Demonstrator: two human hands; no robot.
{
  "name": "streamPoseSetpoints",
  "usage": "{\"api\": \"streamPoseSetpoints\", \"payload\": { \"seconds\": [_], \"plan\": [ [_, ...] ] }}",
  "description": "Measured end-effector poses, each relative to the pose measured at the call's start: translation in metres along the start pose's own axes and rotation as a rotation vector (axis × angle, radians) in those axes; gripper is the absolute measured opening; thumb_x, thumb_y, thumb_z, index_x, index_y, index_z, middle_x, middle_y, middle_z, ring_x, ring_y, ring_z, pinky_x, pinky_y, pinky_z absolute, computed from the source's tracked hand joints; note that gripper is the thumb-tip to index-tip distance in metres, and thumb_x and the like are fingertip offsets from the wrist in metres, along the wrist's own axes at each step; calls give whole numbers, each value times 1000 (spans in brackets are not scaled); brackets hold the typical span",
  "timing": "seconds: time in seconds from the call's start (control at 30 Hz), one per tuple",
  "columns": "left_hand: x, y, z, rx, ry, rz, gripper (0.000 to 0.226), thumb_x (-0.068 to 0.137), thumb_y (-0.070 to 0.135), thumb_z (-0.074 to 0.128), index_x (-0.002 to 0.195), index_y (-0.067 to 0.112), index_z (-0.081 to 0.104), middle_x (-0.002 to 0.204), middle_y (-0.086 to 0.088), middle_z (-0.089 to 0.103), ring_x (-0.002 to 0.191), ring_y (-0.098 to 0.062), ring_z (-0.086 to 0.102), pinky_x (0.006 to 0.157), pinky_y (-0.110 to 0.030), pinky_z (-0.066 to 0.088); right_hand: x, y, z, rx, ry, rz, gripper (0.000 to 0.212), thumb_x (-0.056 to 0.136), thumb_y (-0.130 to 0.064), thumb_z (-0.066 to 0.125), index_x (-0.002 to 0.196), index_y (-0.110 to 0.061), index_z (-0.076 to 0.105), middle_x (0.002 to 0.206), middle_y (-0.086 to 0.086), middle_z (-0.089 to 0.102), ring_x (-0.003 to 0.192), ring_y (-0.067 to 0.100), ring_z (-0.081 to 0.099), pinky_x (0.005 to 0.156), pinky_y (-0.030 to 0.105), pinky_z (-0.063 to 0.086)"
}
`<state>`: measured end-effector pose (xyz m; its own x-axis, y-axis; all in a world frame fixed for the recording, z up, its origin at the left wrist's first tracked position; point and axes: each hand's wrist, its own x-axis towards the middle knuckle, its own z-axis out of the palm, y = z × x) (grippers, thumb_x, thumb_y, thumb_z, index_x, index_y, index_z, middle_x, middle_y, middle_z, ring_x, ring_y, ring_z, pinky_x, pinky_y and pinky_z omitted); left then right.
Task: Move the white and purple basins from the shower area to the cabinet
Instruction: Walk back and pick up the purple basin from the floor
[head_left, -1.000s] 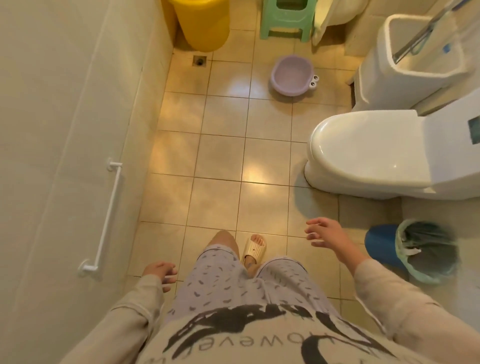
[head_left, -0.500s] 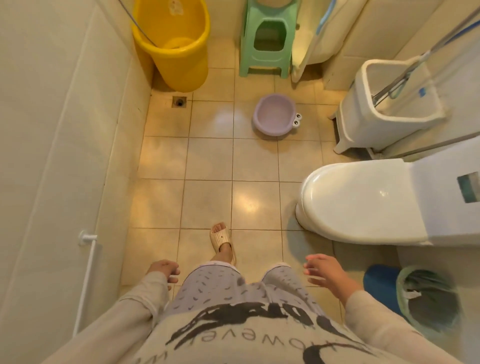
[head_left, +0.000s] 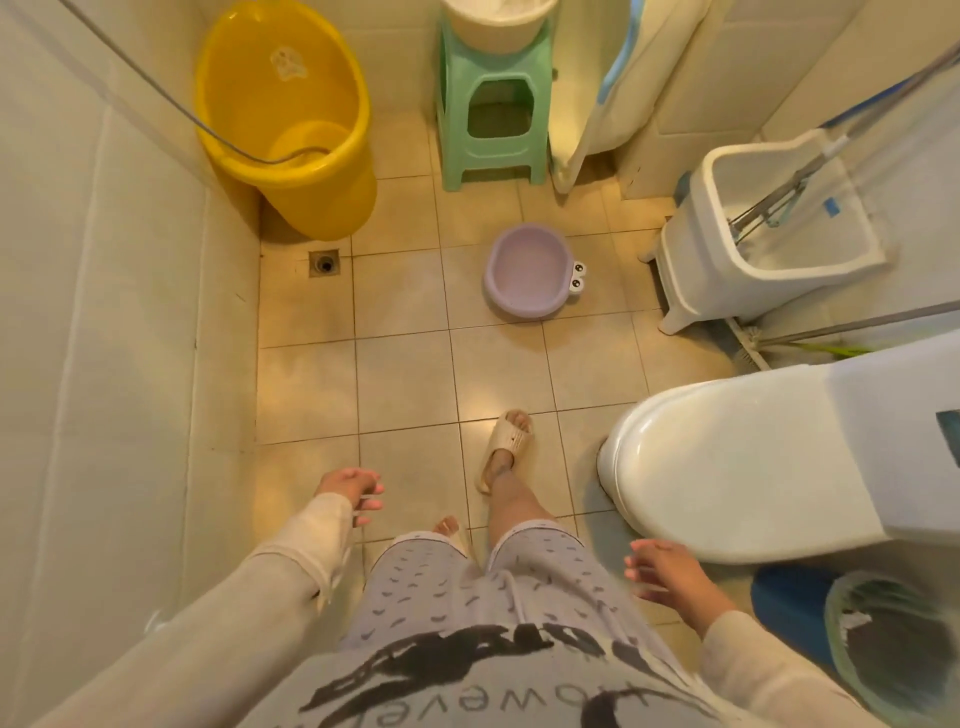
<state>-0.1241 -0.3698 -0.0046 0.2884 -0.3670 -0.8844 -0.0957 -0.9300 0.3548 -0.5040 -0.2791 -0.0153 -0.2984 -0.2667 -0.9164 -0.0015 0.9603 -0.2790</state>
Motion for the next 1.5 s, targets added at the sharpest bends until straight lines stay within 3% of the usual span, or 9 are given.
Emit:
{"api": "streamPoseSetpoints", "payload": {
  "seconds": [0.2, 0.27, 0.33, 0.4, 0.63, 0.73, 0.87, 1.13, 1.5],
  "plan": [
    [25, 37, -8, 24, 86, -238, 20, 88, 8, 49, 69, 7, 56, 64, -8, 53, 52, -19, 45, 47, -26, 37, 37, -126, 12, -17, -65, -73, 7, 89, -7, 52, 91, -6, 58, 78, 14, 57, 62, 24, 52, 56, 28, 43],
    [31, 55, -7, 4, 102, -289, 22, 88, 7, 49, 67, 8, 54, 68, -10, 54, 63, -23, 50, 61, -33, 44, 47, -170, 9, -23, -74, -118, 9, 91, -8, 51, 96, -5, 59, 78, 14, 58, 65, 25, 53, 58, 28, 44],
    [38, 78, -5, 16, 121, -314, 14, 88, 8, 51, 76, 6, 56, 85, -13, 60, 81, -28, 55, 83, -41, 48, 57, -213, 8, -18, -78, -150, 11, 91, -8, 51, 100, -5, 58, 77, 13, 59, 66, 24, 55, 60, 29, 46],
    [48, 103, -2, 9, 137, -307, 9, 89, 9, 51, 88, 3, 58, 96, -15, 61, 88, -29, 56, 91, -44, 47, 65, -249, 7, -8, -84, -172, 13, 91, -6, 50, 101, -6, 58, 76, 12, 59, 65, 23, 56, 60, 30, 46],
    [87, 192, 0, 17, 127, -211, 21, 91, 11, 47, 106, 3, 60, 100, -15, 60, 81, -27, 55, 81, -37, 46, 79, -326, 20, -18, -90, -158, 17, 90, -5, 49, 104, -6, 59, 80, 11, 60, 66, 20, 58, 59, 29, 47],
    [114, 243, 2, 80, 119, -186, 16, 91, 11, 48, 101, 5, 59, 93, -14, 62, 69, -24, 55, 79, -37, 47, 86, -346, 34, 34, -71, -122, 16, 92, -6, 48, 103, -6, 59, 81, 11, 60, 67, 20, 57, 60, 29, 46],
    [146, 325, 8, 202, 20, -126, 10, 91, 9, 47, 96, 5, 55, 69, -7, 55, 54, -20, 46, 57, -26, 38, 96, -361, 50, 110, 3, -35, 17, 88, -5, 50, 103, -5, 60, 84, 12, 59, 67, 21, 57, 59, 29, 46],
    [191, 486, 30, 446, -129, 79, 11, 92, 6, 45, 97, 6, 54, 69, -4, 55, 57, -16, 48, 54, -25, 37, 107, -373, 90, 177, 92, 177, 15, 87, -7, 52, 100, -5, 61, 84, 13, 62, 67, 21, 59, 61, 29, 49],
    [233, 537, 93, 672, -140, 105, 10, 92, 9, 48, 95, 7, 57, 69, -3, 56, 58, -16, 51, 55, -25, 40, 149, -417, 95, 228, 55, 211, 13, 90, -10, 48, 89, -14, 61, 82, 8, 63, 67, 20, 60, 68, 32, 51]
  ]
}}
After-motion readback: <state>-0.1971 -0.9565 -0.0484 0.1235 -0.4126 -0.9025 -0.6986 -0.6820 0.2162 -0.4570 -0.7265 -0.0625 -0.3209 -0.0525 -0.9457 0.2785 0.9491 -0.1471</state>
